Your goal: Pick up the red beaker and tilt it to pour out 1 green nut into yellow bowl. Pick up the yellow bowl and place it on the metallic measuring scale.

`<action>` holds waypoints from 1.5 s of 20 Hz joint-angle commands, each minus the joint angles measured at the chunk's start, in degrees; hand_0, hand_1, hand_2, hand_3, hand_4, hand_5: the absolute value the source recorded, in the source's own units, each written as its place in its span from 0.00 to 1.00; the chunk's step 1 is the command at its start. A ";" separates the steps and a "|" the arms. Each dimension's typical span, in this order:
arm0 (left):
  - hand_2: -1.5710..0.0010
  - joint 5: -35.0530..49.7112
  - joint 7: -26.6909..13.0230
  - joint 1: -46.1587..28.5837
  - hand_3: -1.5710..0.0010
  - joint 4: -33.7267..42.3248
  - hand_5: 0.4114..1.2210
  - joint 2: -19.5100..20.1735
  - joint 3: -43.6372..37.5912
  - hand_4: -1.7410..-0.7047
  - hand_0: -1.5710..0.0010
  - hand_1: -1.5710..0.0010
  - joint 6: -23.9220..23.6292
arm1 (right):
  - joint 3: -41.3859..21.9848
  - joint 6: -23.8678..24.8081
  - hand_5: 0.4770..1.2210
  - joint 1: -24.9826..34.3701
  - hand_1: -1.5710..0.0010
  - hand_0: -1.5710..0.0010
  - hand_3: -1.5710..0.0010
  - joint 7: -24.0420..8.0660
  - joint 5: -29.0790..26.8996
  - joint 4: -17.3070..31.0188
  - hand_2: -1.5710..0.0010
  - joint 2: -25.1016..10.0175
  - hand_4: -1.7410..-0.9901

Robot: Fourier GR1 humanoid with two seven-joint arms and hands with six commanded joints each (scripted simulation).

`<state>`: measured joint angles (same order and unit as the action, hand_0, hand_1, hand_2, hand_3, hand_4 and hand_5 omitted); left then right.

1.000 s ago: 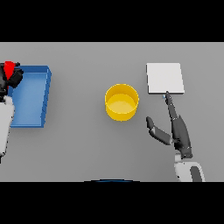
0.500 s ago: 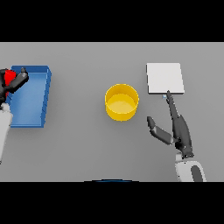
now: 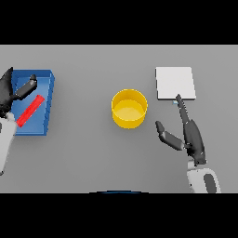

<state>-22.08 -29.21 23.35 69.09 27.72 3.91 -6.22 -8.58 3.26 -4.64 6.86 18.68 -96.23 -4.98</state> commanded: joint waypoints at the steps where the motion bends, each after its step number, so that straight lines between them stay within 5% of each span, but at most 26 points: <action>1: 0.96 -0.11 0.53 0.14 0.96 -0.19 0.30 -0.24 0.11 0.93 0.95 0.96 -0.33 | -1.15 -1.76 0.25 0.92 1.00 1.00 1.00 0.88 0.32 0.24 1.00 -0.65 0.97; 5: 0.98 0.11 0.89 0.17 0.98 0.97 0.31 -0.27 0.19 0.96 0.98 0.98 -0.35 | -4.53 -8.85 0.27 8.91 1.00 1.00 1.00 -1.83 6.99 2.61 1.00 -9.78 0.89; 9: 0.99 -0.40 0.56 0.56 0.99 1.25 0.33 -0.32 0.54 0.97 0.99 0.99 -0.70 | -9.92 -14.02 0.26 16.94 1.00 1.00 1.00 -2.77 14.69 5.97 1.00 -14.96 0.76; 16: 1.00 -0.19 0.68 0.31 1.00 0.96 0.36 0.92 0.30 0.96 1.00 1.00 0.29 | -19.64 -21.46 0.30 29.31 1.00 1.00 1.00 4.10 25.15 12.50 1.00 -21.79 0.68; 30: 1.00 0.62 1.58 -1.50 1.00 2.77 0.35 1.82 -0.41 0.96 1.00 1.00 0.45 | -30.01 -28.66 0.34 42.63 1.00 1.00 1.00 5.80 32.00 27.32 1.00 -16.83 0.64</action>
<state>-21.46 -27.63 21.84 71.86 29.56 3.49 -5.77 -38.60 -25.42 37.97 12.69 50.68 -68.90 -21.81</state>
